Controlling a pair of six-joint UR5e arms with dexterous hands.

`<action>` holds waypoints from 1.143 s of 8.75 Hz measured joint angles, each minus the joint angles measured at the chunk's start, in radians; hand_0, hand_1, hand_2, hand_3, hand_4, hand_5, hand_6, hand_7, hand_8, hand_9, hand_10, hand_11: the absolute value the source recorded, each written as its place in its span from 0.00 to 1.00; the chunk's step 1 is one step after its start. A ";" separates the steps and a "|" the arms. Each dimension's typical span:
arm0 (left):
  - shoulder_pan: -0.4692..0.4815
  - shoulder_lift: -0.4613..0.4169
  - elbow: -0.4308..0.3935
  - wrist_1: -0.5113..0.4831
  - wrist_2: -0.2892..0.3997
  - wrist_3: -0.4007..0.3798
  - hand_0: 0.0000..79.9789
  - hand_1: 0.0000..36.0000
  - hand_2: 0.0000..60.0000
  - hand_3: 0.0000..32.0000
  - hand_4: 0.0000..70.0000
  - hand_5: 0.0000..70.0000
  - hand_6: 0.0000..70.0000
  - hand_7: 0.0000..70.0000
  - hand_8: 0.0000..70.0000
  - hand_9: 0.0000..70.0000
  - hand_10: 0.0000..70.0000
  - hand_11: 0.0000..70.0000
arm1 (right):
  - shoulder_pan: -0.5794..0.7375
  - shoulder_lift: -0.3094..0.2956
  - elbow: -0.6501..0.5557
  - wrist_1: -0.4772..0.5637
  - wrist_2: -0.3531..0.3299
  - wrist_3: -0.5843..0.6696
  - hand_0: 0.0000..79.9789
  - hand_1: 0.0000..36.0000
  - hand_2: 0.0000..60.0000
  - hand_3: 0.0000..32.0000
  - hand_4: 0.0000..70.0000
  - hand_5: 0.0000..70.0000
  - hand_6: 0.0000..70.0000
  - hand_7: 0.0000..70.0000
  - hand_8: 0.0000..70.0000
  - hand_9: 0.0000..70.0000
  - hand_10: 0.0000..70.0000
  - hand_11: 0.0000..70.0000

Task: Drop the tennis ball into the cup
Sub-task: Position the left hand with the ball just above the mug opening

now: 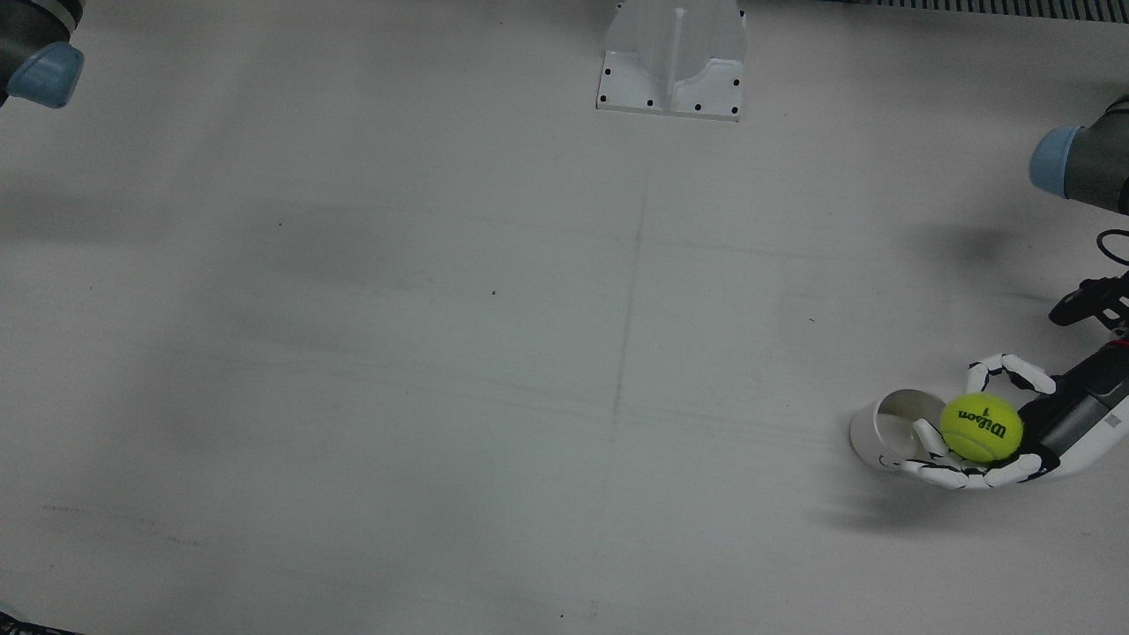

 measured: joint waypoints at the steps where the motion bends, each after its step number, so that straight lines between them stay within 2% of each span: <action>1: 0.000 0.000 0.005 -0.012 0.000 0.000 0.78 1.00 1.00 0.00 0.26 0.30 0.66 0.48 0.34 0.36 0.42 0.64 | 0.000 0.000 0.000 0.000 0.000 0.000 0.00 0.00 0.00 0.00 0.00 0.00 0.00 0.00 0.00 0.00 0.00 0.00; 2: 0.000 0.000 0.009 -0.022 0.001 -0.001 0.81 1.00 1.00 0.00 0.23 0.29 0.51 0.48 0.31 0.36 0.42 0.65 | 0.000 0.000 0.000 0.000 0.000 0.000 0.00 0.00 0.00 0.00 0.00 0.00 0.00 0.00 0.00 0.00 0.00 0.00; 3: 0.000 -0.001 0.011 -0.029 0.001 -0.001 0.90 1.00 1.00 0.00 0.22 0.32 0.63 0.45 0.33 0.35 0.43 0.66 | 0.000 0.000 0.000 0.000 0.000 0.000 0.00 0.00 0.00 0.00 0.00 0.00 0.00 0.00 0.00 0.00 0.00 0.00; 4: 0.000 -0.001 0.011 -0.031 0.001 -0.001 0.91 1.00 1.00 0.00 0.23 0.31 0.56 0.46 0.31 0.34 0.42 0.66 | 0.000 0.000 0.000 0.000 0.000 0.000 0.00 0.00 0.00 0.00 0.00 0.00 0.00 0.00 0.00 0.00 0.00 0.00; 5: -0.001 -0.002 0.011 -0.031 0.001 -0.001 0.87 1.00 1.00 0.00 0.24 0.32 0.68 0.44 0.33 0.34 0.40 0.63 | 0.000 0.000 0.000 0.000 0.000 0.000 0.00 0.00 0.00 0.00 0.00 0.00 0.00 0.00 0.00 0.00 0.00 0.00; 6: -0.003 -0.002 0.011 -0.028 0.001 -0.001 0.86 1.00 1.00 0.00 0.25 0.31 0.62 0.46 0.33 0.36 0.40 0.63 | 0.000 0.000 0.000 0.000 0.000 0.000 0.00 0.00 0.00 0.00 0.00 0.00 0.00 0.00 0.00 0.00 0.00 0.00; 8: -0.005 -0.002 0.011 -0.026 -0.003 0.002 0.82 1.00 1.00 0.00 0.26 0.29 0.59 0.46 0.33 0.36 0.40 0.63 | 0.000 0.000 0.000 0.000 0.000 0.000 0.00 0.00 0.00 0.00 0.00 0.00 0.00 0.00 0.00 0.00 0.00 0.00; 9: -0.006 -0.002 0.012 -0.025 -0.004 0.002 0.82 1.00 1.00 0.00 0.27 0.31 0.68 0.45 0.35 0.36 0.40 0.62 | 0.000 0.000 0.000 0.000 0.000 0.000 0.00 0.00 0.00 0.00 0.00 0.00 0.00 0.00 0.00 0.00 0.00 0.00; 10: -0.007 -0.001 0.013 -0.026 -0.005 0.003 0.81 1.00 1.00 0.00 0.27 0.31 0.71 0.44 0.36 0.36 0.40 0.62 | 0.000 0.000 0.000 0.000 0.000 0.000 0.00 0.00 0.00 0.00 0.00 0.00 0.00 0.00 0.00 0.00 0.00 0.00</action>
